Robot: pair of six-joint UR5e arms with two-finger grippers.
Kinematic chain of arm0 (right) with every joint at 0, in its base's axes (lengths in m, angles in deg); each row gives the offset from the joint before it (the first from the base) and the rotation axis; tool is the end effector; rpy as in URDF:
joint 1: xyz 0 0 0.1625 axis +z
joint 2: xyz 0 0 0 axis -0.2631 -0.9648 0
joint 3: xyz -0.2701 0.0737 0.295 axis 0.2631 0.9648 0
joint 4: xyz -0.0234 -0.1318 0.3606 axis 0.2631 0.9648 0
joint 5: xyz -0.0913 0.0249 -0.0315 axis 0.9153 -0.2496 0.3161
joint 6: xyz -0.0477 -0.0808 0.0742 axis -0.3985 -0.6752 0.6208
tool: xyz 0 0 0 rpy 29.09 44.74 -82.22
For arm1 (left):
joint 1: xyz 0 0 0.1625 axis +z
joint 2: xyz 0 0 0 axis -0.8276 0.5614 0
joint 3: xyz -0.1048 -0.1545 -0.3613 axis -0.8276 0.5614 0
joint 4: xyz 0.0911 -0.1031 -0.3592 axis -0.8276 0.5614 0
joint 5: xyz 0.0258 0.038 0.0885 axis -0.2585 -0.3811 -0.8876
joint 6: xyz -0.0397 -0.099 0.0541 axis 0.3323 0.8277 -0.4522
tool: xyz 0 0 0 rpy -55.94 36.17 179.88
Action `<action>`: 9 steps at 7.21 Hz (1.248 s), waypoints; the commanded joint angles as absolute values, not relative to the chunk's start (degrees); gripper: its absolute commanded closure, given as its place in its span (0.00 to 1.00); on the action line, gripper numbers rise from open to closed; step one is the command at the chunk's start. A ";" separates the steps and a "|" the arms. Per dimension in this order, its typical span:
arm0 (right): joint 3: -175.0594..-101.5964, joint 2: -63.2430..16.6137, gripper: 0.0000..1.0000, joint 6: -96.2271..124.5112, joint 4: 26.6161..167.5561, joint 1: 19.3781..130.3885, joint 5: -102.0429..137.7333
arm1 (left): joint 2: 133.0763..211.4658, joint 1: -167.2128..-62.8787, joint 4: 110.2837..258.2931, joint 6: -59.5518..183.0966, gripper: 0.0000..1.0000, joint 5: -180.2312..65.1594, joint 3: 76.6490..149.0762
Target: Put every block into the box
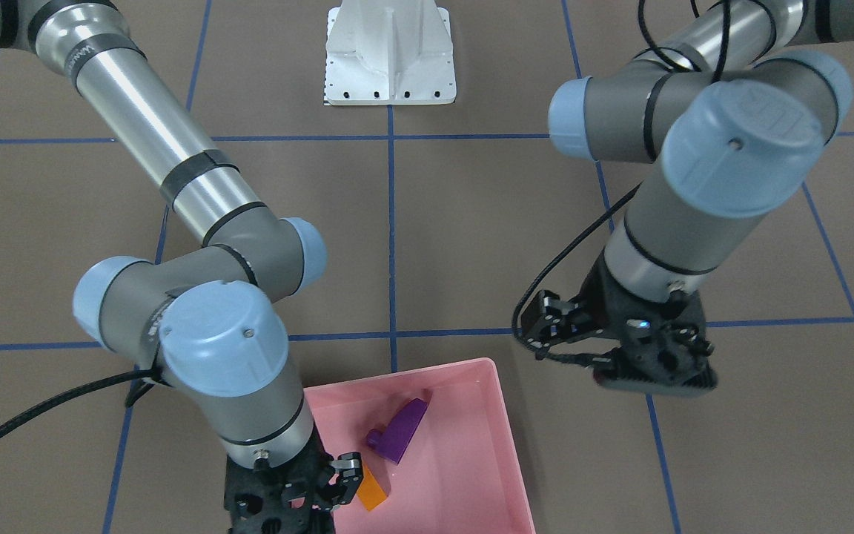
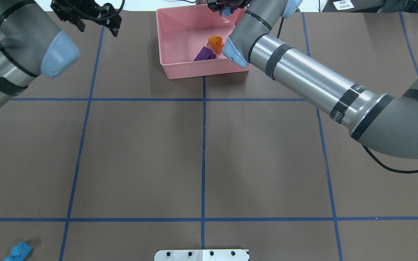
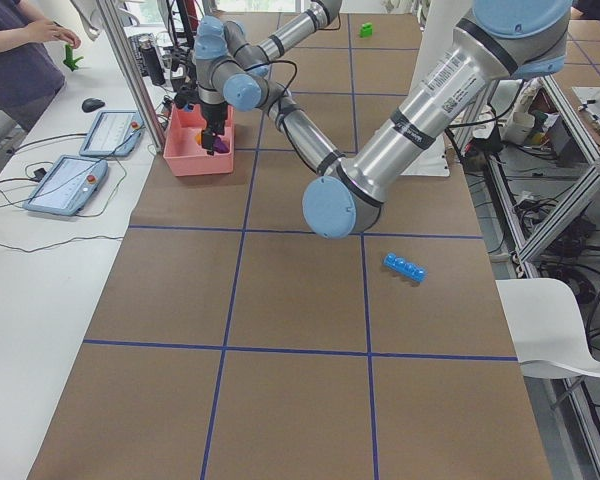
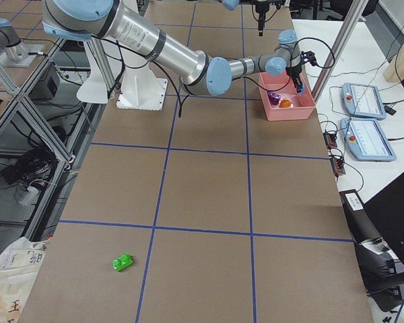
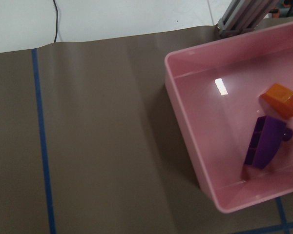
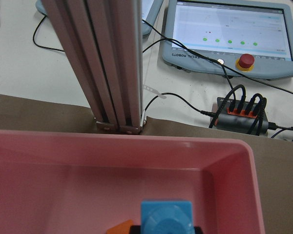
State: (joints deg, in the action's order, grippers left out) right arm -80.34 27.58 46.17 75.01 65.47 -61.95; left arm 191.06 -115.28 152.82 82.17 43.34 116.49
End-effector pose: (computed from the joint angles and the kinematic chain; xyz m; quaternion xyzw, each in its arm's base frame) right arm -0.4842 -0.7484 0.1899 0.2387 -0.3720 0.0201 0.8968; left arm 0.2746 -0.6010 0.2539 0.1180 0.3905 0.0542 0.9114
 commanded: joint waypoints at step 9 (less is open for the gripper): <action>-127.00 1.13 0.00 40.84 111.90 73.50 -81.37 | 131.93 -93.06 179.60 97.81 0.00 34.59 152.41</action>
State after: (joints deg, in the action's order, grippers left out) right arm -118.38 9.30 44.73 108.40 71.53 -79.04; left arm 140.86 -98.10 166.88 92.88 37.12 152.27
